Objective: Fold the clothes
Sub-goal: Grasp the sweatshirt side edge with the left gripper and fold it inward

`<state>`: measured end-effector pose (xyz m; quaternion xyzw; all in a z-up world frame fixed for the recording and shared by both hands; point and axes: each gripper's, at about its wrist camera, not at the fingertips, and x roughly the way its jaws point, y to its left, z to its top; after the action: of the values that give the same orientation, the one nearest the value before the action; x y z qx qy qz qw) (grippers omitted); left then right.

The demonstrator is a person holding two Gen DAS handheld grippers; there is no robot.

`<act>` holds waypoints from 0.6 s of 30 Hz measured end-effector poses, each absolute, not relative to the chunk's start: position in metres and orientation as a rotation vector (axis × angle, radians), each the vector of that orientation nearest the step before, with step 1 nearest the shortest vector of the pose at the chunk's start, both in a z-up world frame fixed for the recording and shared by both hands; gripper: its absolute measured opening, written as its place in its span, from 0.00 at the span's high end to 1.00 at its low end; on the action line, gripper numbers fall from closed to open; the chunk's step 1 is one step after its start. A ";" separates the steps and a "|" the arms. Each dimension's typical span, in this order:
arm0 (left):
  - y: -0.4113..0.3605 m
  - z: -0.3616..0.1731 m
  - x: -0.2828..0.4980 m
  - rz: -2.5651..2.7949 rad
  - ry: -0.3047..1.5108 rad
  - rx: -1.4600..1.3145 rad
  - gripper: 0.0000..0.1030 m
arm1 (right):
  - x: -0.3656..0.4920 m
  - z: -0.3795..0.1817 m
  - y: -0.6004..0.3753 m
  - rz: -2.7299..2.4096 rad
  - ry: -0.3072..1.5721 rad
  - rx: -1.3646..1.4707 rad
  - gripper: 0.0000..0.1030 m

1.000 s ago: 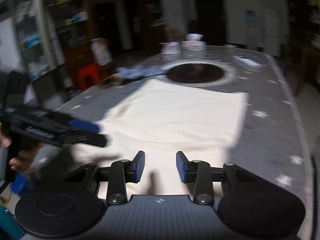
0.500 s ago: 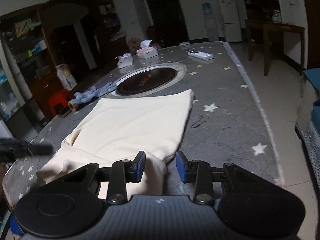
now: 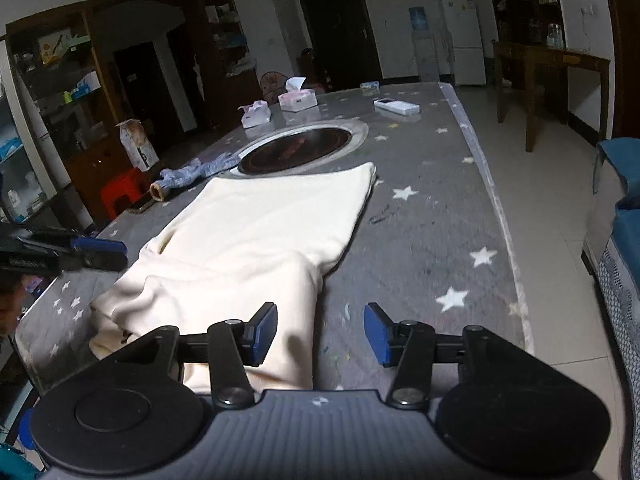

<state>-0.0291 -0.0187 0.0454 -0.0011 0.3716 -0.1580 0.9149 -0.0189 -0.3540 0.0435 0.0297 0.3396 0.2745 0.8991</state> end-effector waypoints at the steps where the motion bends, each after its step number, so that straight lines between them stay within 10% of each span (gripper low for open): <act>1: -0.020 0.040 -0.028 -0.317 0.785 0.001 0.55 | -0.020 0.043 -0.354 0.570 0.705 0.061 0.52; 5: -0.023 0.025 -0.028 -0.326 0.840 -0.009 0.58 | -0.027 0.041 -0.353 0.578 0.707 0.058 0.48; 9: -0.023 0.022 -0.026 -0.325 0.857 -0.040 0.87 | -0.034 0.039 -0.350 0.580 0.707 0.043 0.43; 18: -0.041 0.081 -0.017 -0.379 0.729 -0.041 0.92 | -0.059 0.036 -0.335 0.621 0.668 -0.067 0.28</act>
<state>-0.0168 -0.0411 0.0810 -0.0200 0.3542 -0.1840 0.9167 -0.0586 -0.3355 0.0362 -0.0323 0.3224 0.2999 0.8973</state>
